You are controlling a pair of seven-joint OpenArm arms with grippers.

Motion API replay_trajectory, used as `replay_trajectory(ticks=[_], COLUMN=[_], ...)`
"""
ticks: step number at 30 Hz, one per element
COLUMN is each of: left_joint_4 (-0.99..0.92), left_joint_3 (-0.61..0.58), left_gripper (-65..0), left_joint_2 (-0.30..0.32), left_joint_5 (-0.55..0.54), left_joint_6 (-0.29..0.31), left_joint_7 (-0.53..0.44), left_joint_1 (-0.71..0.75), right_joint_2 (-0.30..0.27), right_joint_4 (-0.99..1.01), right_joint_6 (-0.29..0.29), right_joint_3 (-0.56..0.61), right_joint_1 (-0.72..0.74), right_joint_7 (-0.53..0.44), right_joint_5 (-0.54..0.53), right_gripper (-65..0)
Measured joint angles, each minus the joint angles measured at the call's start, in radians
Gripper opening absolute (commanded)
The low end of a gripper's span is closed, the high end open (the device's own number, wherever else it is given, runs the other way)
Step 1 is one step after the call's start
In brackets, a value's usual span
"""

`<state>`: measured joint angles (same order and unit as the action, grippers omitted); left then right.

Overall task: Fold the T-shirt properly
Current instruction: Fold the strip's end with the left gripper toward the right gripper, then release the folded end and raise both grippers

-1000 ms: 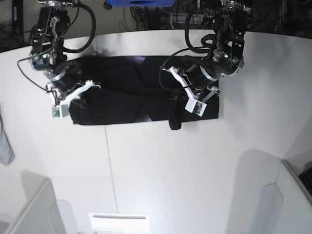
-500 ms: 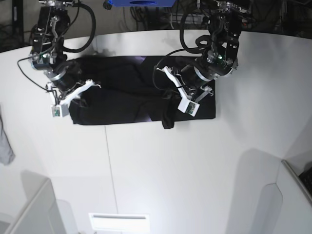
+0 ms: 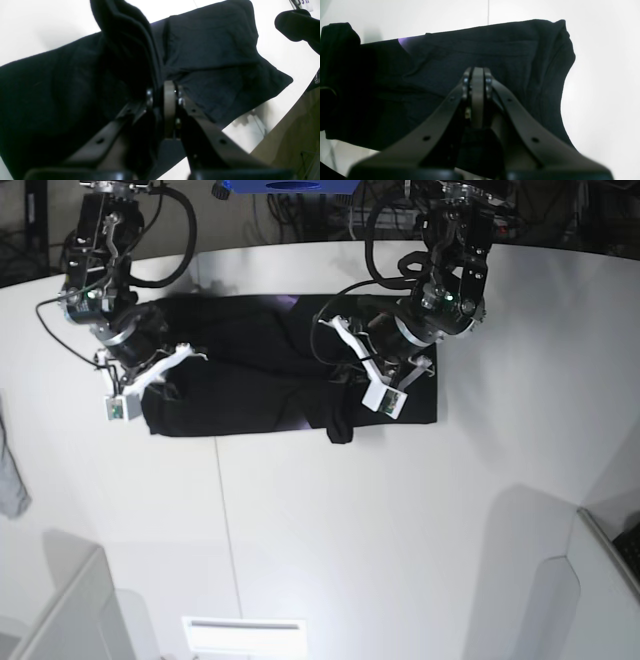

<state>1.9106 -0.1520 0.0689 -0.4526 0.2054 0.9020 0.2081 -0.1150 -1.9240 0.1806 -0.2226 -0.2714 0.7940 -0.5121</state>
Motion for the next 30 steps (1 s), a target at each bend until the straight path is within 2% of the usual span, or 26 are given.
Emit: replay_trajectory(ticks=[9,13,19,22,26,30], left_joint_4=[0.000,0.000,0.000,-0.008,-0.060,-0.063], left_joint_3=[0.000,0.000,0.000,0.000,-0.003,-0.069], left_gripper=[-65.0,-46.2,-26.7,-21.9,-22.2,-22.2], left_joint_2=[0.000,0.000,0.000,0.000,0.000,0.002], left_joint_5=[0.000,-0.001,-0.001,-0.002,-0.002,-0.001], left_joint_6=[0.000,0.000,0.000,0.000,0.000,-0.003], left_joint_7=[0.000,-0.001,-0.001,-0.001,0.000,-0.001], left_joint_1=[0.000,0.000,0.000,-0.001,-0.022,-0.031], right_joint_2=[0.000,0.000,0.000,0.000,0.000,0.000], right_joint_4=[0.000,0.000,0.000,0.000,0.000,0.000], right_joint_6=[0.000,0.000,0.000,0.000,0.000,0.000], right_joint_3=[0.000,0.000,0.000,0.000,0.000,0.000], right_joint_1=[0.000,0.000,0.000,0.000,0.000,0.002], right_joint_7=[0.000,0.000,0.000,0.000,0.000,0.000], right_joint_5=[0.000,0.000,0.000,0.000,0.000,0.000], right_gripper=[-65.0,-65.0,-65.0,-65.0,-65.0,-65.0])
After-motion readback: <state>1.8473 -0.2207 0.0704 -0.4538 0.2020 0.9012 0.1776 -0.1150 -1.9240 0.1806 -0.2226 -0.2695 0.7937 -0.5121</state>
